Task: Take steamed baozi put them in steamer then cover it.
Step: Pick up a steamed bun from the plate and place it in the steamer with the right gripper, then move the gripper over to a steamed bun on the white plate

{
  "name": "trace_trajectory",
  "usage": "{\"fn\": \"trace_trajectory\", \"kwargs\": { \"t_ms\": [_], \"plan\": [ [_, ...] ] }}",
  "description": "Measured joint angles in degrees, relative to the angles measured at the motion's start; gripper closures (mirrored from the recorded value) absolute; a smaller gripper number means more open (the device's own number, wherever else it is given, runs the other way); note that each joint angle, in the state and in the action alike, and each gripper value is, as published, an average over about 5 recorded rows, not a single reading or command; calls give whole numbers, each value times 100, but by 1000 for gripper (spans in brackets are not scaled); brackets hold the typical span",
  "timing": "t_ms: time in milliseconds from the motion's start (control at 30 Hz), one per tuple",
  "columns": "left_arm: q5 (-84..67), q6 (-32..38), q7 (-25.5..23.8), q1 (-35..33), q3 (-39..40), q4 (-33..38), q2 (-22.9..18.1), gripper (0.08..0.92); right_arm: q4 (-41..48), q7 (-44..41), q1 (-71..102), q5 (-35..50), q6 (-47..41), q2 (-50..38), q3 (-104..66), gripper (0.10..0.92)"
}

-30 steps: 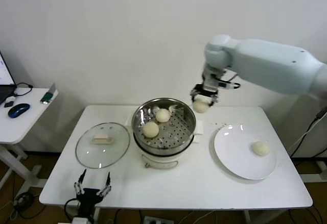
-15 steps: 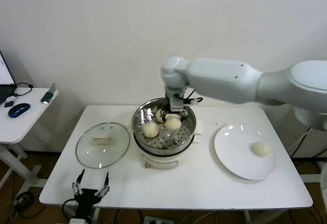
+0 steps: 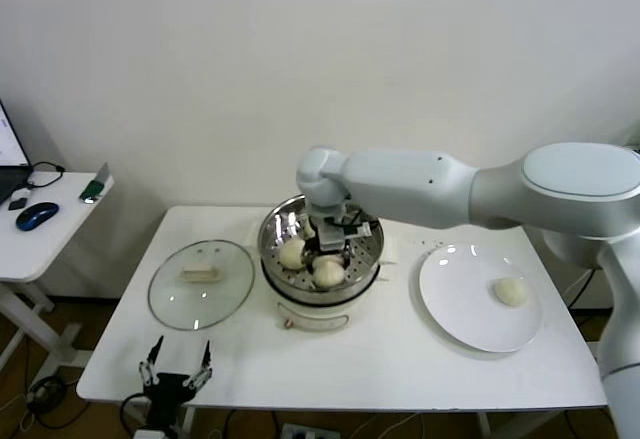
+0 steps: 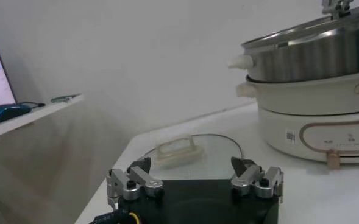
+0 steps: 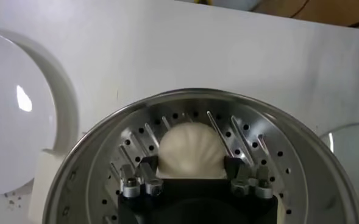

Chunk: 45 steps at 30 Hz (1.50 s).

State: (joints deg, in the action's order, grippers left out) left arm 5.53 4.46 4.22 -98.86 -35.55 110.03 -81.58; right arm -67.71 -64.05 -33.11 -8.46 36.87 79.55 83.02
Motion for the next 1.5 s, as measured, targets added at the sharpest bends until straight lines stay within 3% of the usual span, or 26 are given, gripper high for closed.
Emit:
{"fn": "trace_trajectory", "kwargs": {
  "t_ms": [167,633,867,1133,1500],
  "plan": [
    [-3,5,1,15,6,-27,-1,177,19,30,10,-32,-8,5,-34,210],
    [10,10,9,42,-5,-40,8,177,114,169,-390,236,-268,-366,-164,203],
    [60,12,11,83,42,-24,28,177,77,659,-893,1116,-1504,-1123,258,203],
    [79,-49,10,201,43,13,9,177,-111,629,-1064,2147,-3201,-2351,558,203],
    [92,-117,7,273,4,42,25,177,-42,268,-68,1832,-4065,-3915,40,203]
  ]
}}
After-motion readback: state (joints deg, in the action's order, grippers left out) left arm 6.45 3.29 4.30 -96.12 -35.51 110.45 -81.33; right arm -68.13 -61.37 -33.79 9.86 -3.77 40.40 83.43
